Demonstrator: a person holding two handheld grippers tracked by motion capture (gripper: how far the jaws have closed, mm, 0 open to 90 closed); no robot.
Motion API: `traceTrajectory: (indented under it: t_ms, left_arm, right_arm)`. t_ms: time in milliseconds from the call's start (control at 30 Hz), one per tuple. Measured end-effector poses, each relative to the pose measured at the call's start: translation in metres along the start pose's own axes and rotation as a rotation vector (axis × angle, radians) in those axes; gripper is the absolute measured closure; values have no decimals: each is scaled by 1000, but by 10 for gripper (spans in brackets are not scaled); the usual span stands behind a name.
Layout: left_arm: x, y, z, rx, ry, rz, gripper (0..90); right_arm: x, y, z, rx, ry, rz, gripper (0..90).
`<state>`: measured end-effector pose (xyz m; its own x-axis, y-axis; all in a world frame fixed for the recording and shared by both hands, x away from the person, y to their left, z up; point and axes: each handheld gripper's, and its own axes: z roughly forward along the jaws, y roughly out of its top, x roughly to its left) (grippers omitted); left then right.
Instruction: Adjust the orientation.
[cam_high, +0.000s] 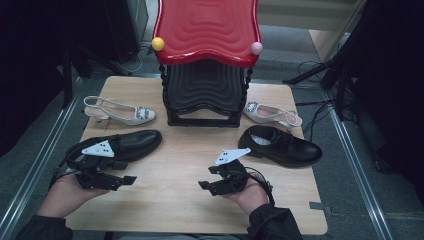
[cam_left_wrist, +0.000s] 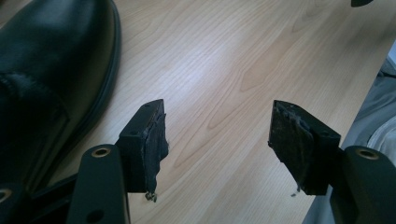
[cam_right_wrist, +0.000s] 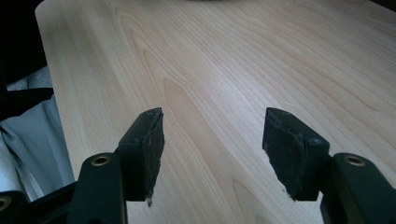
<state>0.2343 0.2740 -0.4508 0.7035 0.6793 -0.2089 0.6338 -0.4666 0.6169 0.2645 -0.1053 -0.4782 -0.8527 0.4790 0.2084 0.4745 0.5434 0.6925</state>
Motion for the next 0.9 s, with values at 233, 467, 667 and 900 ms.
traceTrajectory:
  t_ms: [233, 467, 667, 900]
  left_arm:
    - [9, -4, -9, -4, 18, -16, 374]
    - [23, -9, -19, -6, 47, -38, 376]
    - [38, -15, -38, -37, 80, -85, 379]
    - [60, -27, -53, -59, 129, -145, 389]
  right_arm:
    - [-1, 0, 1, 2, 3, 1, 396]
    - [-1, 0, 2, 9, 3, 5, 395]
    - [-2, -1, 2, 15, -2, 4, 394]
    - [-2, -2, 1, 15, -8, 9, 394]
